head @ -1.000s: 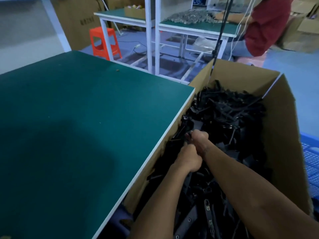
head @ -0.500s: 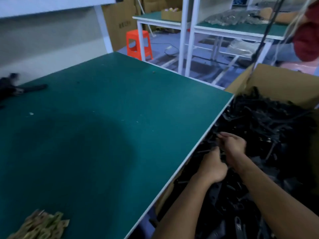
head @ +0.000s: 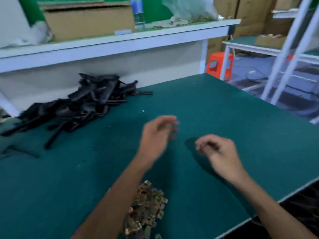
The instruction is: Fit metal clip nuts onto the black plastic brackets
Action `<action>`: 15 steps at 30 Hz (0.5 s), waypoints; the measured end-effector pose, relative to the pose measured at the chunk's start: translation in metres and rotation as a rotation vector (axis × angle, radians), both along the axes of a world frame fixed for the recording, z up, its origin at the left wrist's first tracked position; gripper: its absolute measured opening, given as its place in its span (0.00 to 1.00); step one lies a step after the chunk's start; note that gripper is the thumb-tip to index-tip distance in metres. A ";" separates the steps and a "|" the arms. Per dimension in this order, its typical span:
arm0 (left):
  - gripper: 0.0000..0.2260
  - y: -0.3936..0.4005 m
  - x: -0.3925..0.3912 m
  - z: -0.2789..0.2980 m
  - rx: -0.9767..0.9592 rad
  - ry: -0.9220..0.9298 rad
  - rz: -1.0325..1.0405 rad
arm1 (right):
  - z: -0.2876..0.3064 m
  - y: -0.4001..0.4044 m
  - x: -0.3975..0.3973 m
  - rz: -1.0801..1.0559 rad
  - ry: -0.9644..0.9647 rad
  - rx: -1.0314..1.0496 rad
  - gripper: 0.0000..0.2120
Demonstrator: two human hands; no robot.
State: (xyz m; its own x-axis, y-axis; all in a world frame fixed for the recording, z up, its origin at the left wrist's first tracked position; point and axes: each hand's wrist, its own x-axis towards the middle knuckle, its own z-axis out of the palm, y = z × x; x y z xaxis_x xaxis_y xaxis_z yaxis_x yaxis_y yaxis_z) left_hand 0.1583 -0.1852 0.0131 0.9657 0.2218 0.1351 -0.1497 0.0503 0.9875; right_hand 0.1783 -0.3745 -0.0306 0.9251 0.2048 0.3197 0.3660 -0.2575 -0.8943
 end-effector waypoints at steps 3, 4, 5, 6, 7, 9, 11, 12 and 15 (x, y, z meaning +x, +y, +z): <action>0.11 0.100 -0.025 -0.033 0.057 0.034 0.441 | 0.002 0.072 0.019 0.199 0.067 -0.126 0.17; 0.12 0.124 -0.034 -0.045 0.079 0.040 0.562 | 0.001 0.094 0.029 0.244 0.066 -0.183 0.15; 0.14 0.142 -0.041 -0.054 0.076 0.040 0.665 | 0.000 0.118 0.039 0.280 0.051 -0.246 0.13; 0.16 0.155 -0.045 -0.062 0.033 0.040 0.749 | -0.001 0.142 0.050 0.306 0.030 -0.311 0.11; 0.18 0.164 -0.046 -0.066 -0.037 0.024 0.794 | -0.001 0.166 0.061 0.327 -0.001 -0.379 0.12; 0.15 0.172 -0.044 -0.070 -0.101 0.002 0.798 | -0.002 0.214 0.083 0.350 -0.048 -0.500 0.14; 0.12 0.170 -0.041 -0.069 -0.054 0.002 0.744 | 0.001 0.254 0.103 0.340 -0.051 -0.580 0.17; 0.11 0.170 -0.040 -0.068 -0.027 -0.003 0.725 | 0.003 0.271 0.116 0.316 -0.064 -0.616 0.17; 0.10 0.169 -0.041 -0.066 0.083 -0.008 0.728 | 0.010 0.310 0.166 0.183 -0.182 -0.802 0.15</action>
State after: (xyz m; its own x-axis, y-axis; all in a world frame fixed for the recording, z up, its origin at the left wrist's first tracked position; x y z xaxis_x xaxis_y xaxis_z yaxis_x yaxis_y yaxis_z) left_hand 0.1174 -0.0166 -0.0527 0.5764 0.7957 0.1860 -0.1239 -0.1399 0.9824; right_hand 0.3440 -0.0644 -0.0205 0.8031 0.5755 0.1544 0.5849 -0.7120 -0.3885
